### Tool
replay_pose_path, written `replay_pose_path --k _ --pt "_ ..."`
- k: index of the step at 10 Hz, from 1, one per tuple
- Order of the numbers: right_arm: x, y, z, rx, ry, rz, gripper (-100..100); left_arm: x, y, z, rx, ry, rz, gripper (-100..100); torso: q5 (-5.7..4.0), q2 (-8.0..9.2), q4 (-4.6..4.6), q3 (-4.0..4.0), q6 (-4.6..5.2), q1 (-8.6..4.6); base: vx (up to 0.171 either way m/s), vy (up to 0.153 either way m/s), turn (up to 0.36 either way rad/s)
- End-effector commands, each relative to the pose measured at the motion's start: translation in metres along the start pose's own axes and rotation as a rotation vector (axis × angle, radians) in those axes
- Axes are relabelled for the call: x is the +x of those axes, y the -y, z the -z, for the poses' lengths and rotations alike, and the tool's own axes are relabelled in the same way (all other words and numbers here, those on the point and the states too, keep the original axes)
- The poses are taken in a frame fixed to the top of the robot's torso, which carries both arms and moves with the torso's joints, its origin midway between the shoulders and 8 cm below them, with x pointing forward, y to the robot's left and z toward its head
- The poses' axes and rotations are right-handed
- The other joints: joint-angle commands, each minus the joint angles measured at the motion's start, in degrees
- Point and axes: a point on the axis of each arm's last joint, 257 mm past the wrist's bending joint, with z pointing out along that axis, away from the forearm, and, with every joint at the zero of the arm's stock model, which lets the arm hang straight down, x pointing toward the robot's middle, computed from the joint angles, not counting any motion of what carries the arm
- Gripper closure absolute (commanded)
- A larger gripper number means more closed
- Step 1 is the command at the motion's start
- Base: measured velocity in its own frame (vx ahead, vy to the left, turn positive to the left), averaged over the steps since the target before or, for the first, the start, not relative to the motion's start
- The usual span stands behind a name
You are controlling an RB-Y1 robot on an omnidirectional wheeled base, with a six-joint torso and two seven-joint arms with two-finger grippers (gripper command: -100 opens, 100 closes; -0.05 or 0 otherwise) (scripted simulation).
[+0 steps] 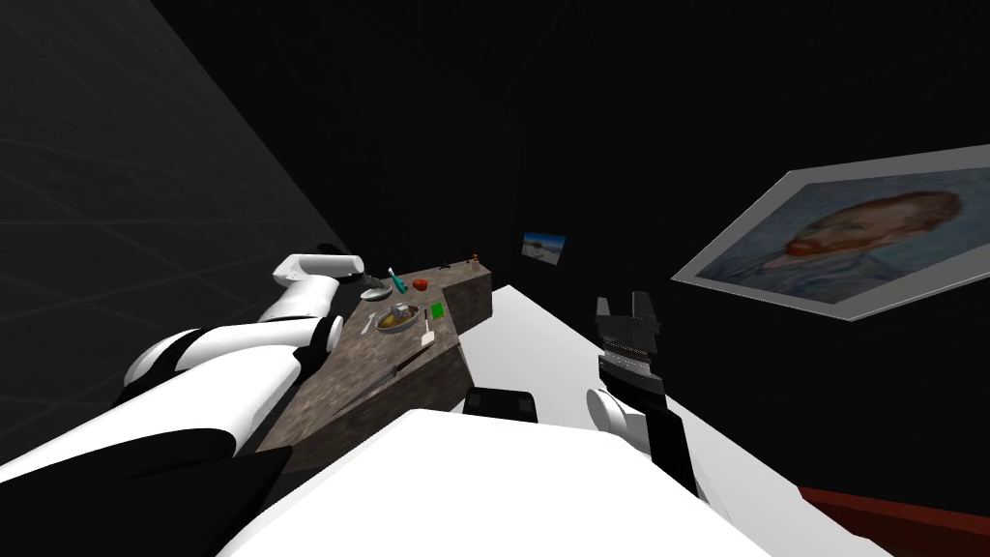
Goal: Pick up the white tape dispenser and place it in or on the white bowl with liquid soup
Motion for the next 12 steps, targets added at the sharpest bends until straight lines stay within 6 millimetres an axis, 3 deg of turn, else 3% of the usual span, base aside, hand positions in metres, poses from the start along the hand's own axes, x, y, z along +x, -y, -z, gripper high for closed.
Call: replay_pose_path --k 1,2,4,5,7,8,10,11,12 --pt "0.000 0.000 0.000 0.000 0.000 0.000 0 -0.001 0.008 0.001 0.018 0.002 0.003 -100 0.00 0.00 0.00 0.00 0.00 0.00 0.000 0.000 0.000" --pt "0.000 0.000 0.000 0.000 0.000 0.000 0 0.001 0.002 0.000 0.000 0.008 -0.010 -100 0.01 0.00 0.00 0.00 -0.01 0.01 -0.003 -0.008 -0.041" --pt "0.000 0.000 0.000 0.000 0.000 0.000 0 0.000 0.017 0.002 0.026 0.008 0.012 -100 0.00 0.00 0.00 0.00 -0.01 0.00 -0.003 -0.003 -0.014" --pt "0.000 0.000 0.000 0.000 0.000 0.000 0 0.002 0.008 0.001 0.001 0.013 0.001 -100 0.01 0.01 0.00 0.01 -0.02 0.02 -0.006 -0.006 -0.033" --pt "0.000 0.000 0.000 0.000 0.000 0.000 0 -0.002 0.023 0.002 0.028 0.020 0.018 -100 0.00 0.01 0.00 0.00 0.00 0.00 -0.003 -0.003 -0.017" --pt "0.000 0.000 0.000 0.000 0.000 0.000 0 -0.001 0.011 0.000 -0.001 0.031 -0.005 -100 0.01 0.00 0.00 0.00 -0.01 0.02 -0.004 -0.006 -0.037" --pt "0.000 0.000 0.000 0.000 0.000 0.000 0 -0.006 0.025 0.001 0.023 0.038 0.019 -100 0.01 0.00 0.00 0.00 0.00 0.00 -0.003 -0.003 -0.017" --pt "0.000 0.000 0.000 0.000 0.000 0.000 0 -0.006 0.010 -0.001 -0.006 0.052 -0.015 -100 0.01 0.00 0.00 0.00 -0.01 0.02 -0.004 -0.007 -0.035" --pt "0.000 0.000 0.000 0.000 0.000 0.000 0 -0.009 0.018 -0.001 0.007 0.058 -0.003 -100 0.01 -0.01 -0.01 -0.01 0.02 -0.01 -0.005 -0.007 -0.032"
